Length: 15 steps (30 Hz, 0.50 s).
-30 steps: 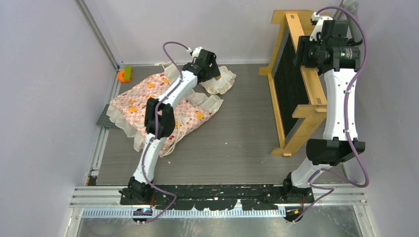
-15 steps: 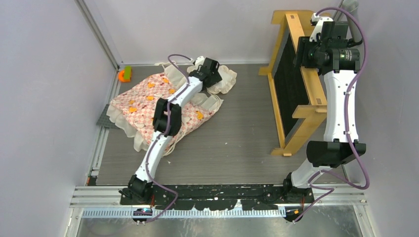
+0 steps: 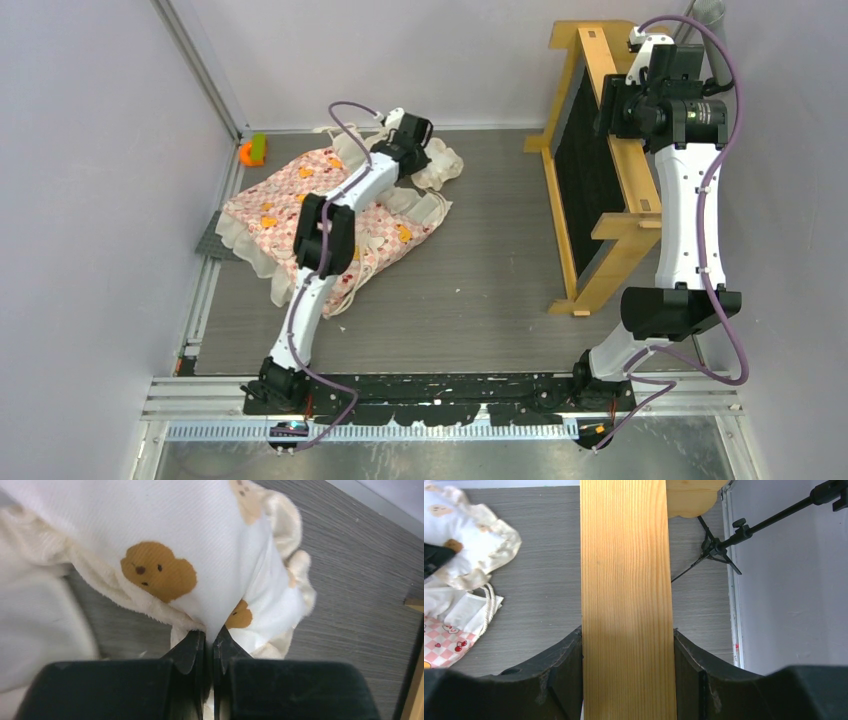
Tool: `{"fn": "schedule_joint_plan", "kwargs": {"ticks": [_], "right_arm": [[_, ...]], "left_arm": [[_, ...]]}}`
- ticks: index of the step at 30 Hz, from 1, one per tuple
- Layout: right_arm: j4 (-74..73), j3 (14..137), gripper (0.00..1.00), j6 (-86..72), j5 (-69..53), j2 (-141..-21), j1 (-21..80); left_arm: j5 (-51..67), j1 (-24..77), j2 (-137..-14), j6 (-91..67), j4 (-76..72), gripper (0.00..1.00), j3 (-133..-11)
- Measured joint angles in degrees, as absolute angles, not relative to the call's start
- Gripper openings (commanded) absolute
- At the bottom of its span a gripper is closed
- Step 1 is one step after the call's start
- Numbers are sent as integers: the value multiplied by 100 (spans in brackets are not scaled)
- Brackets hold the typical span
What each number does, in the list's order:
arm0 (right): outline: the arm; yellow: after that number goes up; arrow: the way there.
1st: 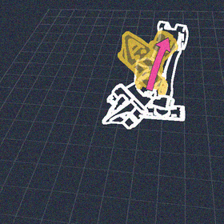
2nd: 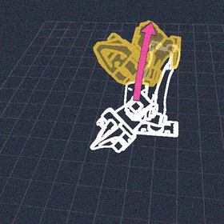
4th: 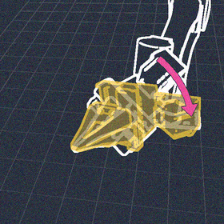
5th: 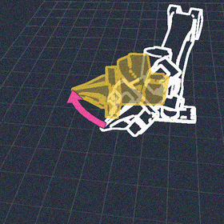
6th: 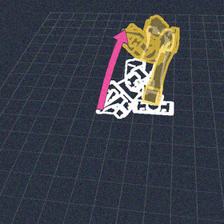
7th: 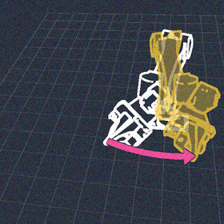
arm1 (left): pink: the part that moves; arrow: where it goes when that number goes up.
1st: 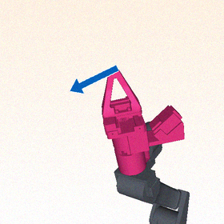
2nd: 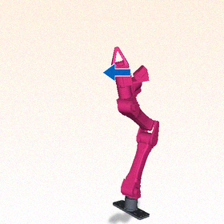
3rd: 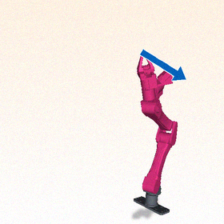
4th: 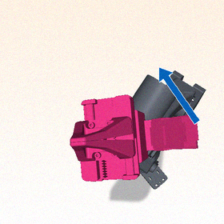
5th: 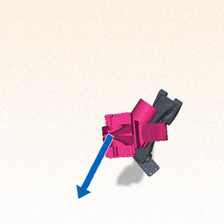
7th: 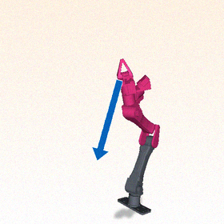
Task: Set up the pet bed
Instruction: Pick up the pillow at the center of the board, then place the pillow at the corner of the board.
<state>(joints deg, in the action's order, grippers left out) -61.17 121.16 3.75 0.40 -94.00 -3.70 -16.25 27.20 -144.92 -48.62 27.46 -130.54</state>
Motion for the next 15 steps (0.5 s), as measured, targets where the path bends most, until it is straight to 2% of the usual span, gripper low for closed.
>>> {"fn": "schedule_joint_plan", "kwargs": {"ticks": [6, 11, 12, 14, 15], "right_arm": [[-6060, 12044, 0, 373, 40, -9367, -370], [-5999, 11944, 1, 366, 40, -9299, -370], [-5999, 11939, 0, 357, 40, -9292, -370], [-6001, 11939, 1, 342, 40, -9290, -370], [-5999, 11939, 1, 336, 40, -9290, -373]], "left_arm": [[-2025, 2403, -12895, -4125, 2521, 0, -11496], [-2246, 1664, -11622, -3848, 2161, 1, -10654], [-2268, 1387, -11533, -3852, 2132, 10, -10595], [-2287, 875, -11310, -3913, 2008, 51, -10353], [-2292, 648, -11255, -3938, 2001, 68, -10263]]}}
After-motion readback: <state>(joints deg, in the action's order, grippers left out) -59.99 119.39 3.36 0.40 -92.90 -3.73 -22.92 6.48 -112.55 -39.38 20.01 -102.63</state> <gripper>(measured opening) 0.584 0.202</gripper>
